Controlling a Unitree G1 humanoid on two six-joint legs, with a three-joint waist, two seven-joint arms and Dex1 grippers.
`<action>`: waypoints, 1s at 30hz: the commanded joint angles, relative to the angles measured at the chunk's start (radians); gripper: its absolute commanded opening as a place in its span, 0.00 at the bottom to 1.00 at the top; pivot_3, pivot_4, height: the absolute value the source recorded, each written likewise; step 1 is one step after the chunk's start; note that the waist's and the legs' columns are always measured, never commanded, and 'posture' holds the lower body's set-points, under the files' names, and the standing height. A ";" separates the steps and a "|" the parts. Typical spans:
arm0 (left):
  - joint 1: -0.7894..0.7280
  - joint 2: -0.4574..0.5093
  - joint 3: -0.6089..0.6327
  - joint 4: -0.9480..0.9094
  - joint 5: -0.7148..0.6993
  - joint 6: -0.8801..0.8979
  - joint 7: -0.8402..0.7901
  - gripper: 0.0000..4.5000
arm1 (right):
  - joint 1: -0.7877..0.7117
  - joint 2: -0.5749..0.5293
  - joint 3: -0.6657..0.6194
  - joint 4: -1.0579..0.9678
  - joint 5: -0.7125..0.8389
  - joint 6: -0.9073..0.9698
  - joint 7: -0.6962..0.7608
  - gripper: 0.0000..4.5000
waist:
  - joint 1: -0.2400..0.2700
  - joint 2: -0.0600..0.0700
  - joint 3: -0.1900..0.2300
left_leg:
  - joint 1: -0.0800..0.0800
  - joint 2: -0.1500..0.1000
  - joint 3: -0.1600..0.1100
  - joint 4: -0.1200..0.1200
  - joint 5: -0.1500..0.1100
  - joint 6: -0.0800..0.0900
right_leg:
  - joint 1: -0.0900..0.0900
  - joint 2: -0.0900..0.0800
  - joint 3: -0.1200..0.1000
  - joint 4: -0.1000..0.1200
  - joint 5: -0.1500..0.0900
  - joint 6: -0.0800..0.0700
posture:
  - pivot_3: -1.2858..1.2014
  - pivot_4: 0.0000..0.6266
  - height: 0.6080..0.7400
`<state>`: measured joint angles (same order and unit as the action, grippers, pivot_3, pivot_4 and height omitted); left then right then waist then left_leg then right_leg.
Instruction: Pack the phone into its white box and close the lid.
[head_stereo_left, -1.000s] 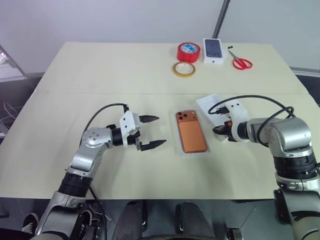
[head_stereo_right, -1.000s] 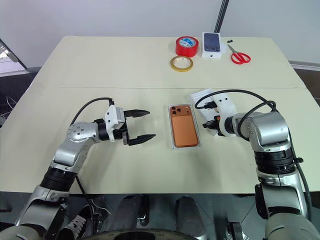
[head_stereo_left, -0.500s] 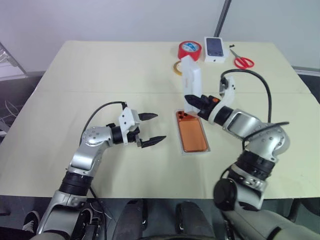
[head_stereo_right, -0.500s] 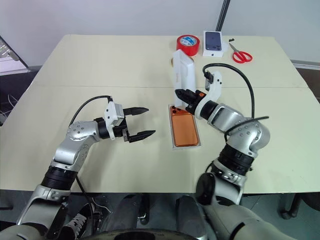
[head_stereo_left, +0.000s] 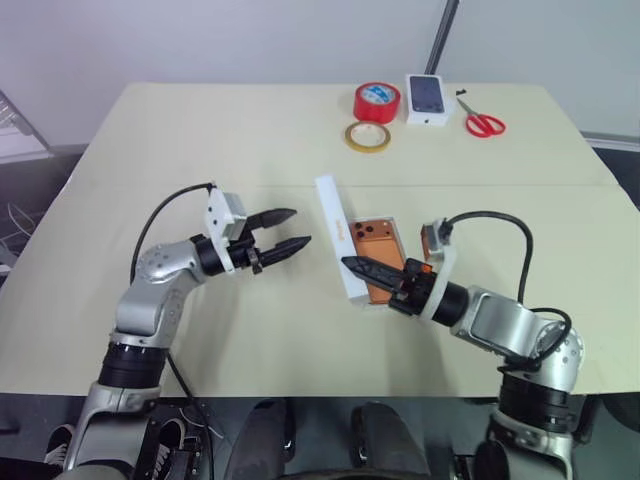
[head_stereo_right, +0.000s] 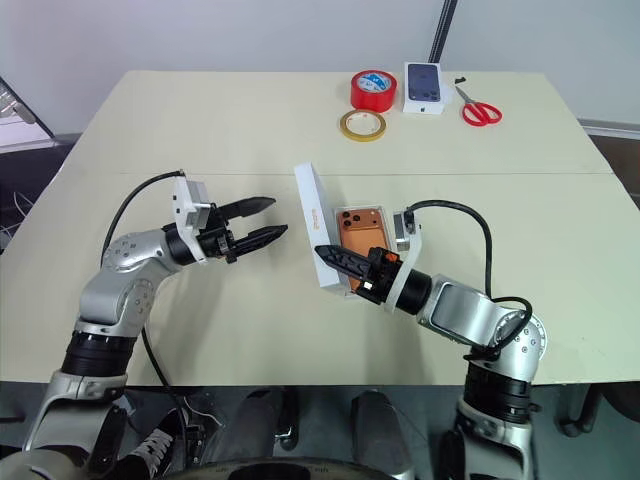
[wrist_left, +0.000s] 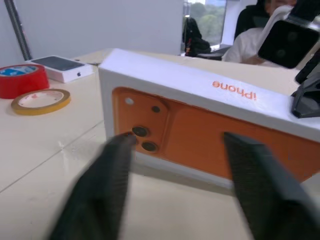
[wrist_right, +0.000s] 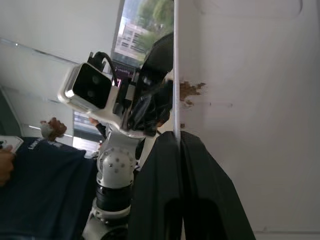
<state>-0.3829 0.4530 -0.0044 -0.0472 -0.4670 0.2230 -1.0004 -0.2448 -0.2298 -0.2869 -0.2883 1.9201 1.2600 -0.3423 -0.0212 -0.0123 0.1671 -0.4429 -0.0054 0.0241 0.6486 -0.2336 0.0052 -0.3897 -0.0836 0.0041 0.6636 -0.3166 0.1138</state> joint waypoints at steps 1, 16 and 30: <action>0.033 0.014 0.001 -0.068 -0.009 -0.022 -0.020 0.23 | 0.019 -0.037 0.099 -0.059 0.052 -0.102 0.059 0.00 | 0.000 0.000 0.000 | 0.000 0.001 0.000 0.000 0.000 0.000 | 0.000 0.002 0.001 0.000 0.000 0.000 | 0.52 0.24 0.91; 0.072 -0.077 -0.095 -0.008 0.118 -0.100 0.058 0.01 | 0.008 -0.061 0.142 0.078 0.052 -0.223 -0.029 0.00 | 0.008 0.000 0.000 | 0.000 0.002 0.000 0.001 0.000 0.000 | 0.000 0.000 0.003 0.000 0.000 0.000 | 0.52 0.24 0.91; -0.079 -0.292 -0.206 0.234 0.200 -0.189 0.096 0.00 | -0.036 -0.575 0.032 0.094 -0.274 -0.136 0.450 0.84 | 0.026 0.000 0.000 | -0.001 0.001 0.001 0.003 -0.001 0.002 | 0.000 0.002 0.002 -0.001 0.000 0.000 | 0.52 0.24 0.91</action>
<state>-0.4401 0.1802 -0.1877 0.1783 -0.2793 0.0669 -0.9080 -0.2814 -0.7384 -0.2315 -0.1588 1.7602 1.1169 -0.0728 0.0046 -0.0126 0.1669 -0.4438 -0.0044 0.0253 0.6517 -0.2346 0.0069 -0.3891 -0.0816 0.0057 0.6629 -0.3166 0.1138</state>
